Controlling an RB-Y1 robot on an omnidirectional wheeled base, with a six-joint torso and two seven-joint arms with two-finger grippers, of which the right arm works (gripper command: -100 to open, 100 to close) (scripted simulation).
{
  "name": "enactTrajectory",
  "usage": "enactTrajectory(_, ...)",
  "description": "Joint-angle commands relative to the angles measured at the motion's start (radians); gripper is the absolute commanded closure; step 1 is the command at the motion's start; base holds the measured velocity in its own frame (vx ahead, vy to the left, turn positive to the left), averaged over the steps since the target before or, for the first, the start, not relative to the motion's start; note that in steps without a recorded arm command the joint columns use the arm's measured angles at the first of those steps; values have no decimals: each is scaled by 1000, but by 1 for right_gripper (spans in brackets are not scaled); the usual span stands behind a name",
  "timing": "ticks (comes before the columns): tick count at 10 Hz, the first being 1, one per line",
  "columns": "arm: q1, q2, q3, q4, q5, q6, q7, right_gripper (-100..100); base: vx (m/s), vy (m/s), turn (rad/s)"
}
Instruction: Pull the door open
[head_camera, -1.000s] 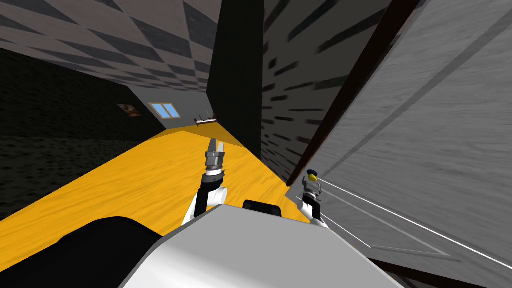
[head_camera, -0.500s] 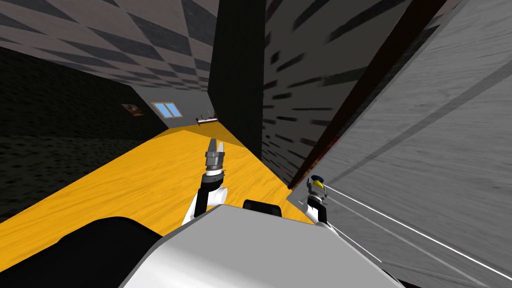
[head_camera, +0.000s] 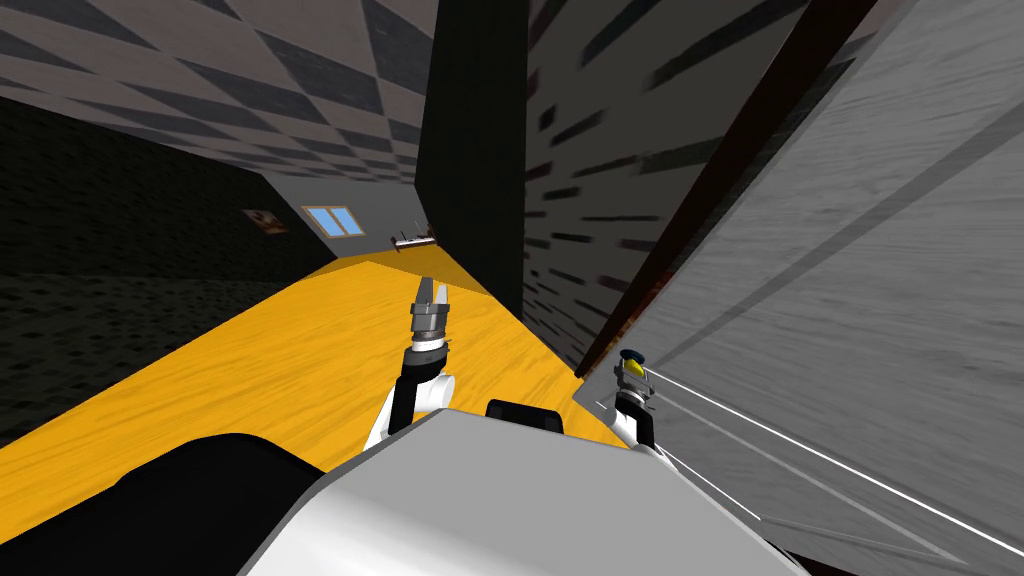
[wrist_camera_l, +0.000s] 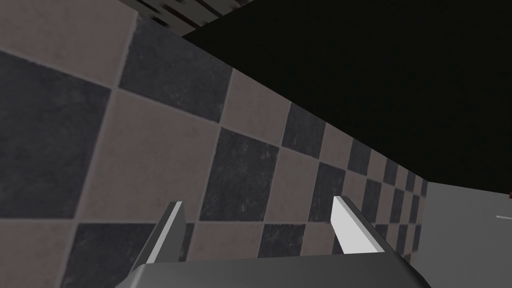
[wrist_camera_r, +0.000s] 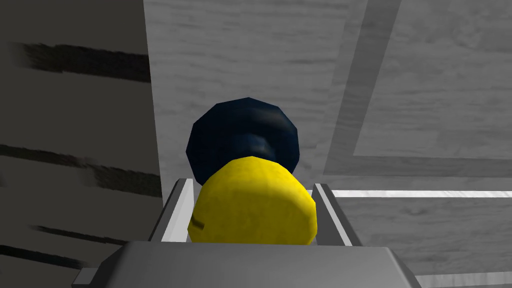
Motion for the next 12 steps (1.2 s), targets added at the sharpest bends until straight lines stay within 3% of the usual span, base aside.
enactTrajectory(1,-1,3,2,-1,0,-1,-1,100,0,0,0)
enactTrajectory(10,34,-64,121,-26,65,12,-146,100,-226,-9,129)
enactTrajectory(12,34,-67,121,-28,65,13,-147,100,-185,4,57)
